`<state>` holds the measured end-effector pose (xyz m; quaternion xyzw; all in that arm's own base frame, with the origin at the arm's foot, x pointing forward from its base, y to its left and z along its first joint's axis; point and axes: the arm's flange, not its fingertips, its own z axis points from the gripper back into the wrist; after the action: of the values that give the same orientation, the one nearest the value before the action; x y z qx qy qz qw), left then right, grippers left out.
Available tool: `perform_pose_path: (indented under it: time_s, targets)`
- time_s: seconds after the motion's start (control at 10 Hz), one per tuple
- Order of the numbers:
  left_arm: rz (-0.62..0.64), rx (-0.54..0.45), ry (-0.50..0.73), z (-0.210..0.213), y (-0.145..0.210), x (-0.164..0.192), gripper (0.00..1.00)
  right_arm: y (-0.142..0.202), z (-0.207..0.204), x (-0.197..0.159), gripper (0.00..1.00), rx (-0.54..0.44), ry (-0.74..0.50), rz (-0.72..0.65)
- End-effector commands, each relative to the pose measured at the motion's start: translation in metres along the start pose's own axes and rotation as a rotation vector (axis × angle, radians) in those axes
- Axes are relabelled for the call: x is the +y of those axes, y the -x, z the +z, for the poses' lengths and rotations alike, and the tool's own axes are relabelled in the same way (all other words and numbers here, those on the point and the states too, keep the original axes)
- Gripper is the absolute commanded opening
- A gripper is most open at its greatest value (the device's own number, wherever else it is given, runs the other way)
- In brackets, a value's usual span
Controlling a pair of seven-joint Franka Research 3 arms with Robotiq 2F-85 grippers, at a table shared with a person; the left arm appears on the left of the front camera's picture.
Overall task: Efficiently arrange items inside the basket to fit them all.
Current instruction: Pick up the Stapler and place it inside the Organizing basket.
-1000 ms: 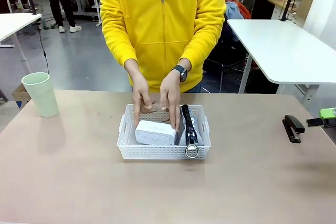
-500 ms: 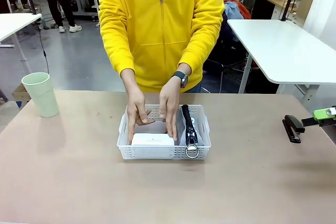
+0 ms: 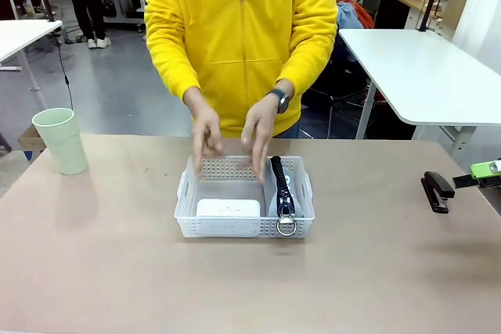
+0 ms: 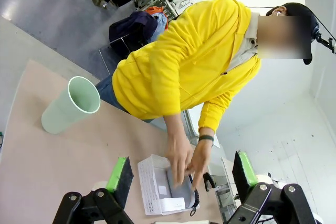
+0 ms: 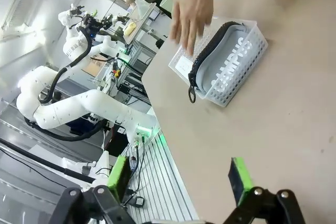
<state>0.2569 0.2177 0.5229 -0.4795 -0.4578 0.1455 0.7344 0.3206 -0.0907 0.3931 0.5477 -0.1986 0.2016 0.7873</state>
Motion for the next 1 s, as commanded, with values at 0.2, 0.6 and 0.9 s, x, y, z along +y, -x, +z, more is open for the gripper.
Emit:
perform_pose_path:
  time_s: [0.2,0.6,0.9]
  targets:
    - [-0.017,-0.017,0.023,-0.001,0.001,0.001,1.00,0.003,0.001,0.001,1.00,0.015,-0.004,0.028]
    - [-0.017,-0.017,0.023,-0.001,0.001,0.001,1.00,-0.013,-0.023,0.007,1.00,0.160,0.239,-0.050]
    - [-0.017,-0.017,0.023,-0.001,0.001,0.001,1.00,-0.060,-0.073,0.027,1.00,0.379,0.783,-0.245]
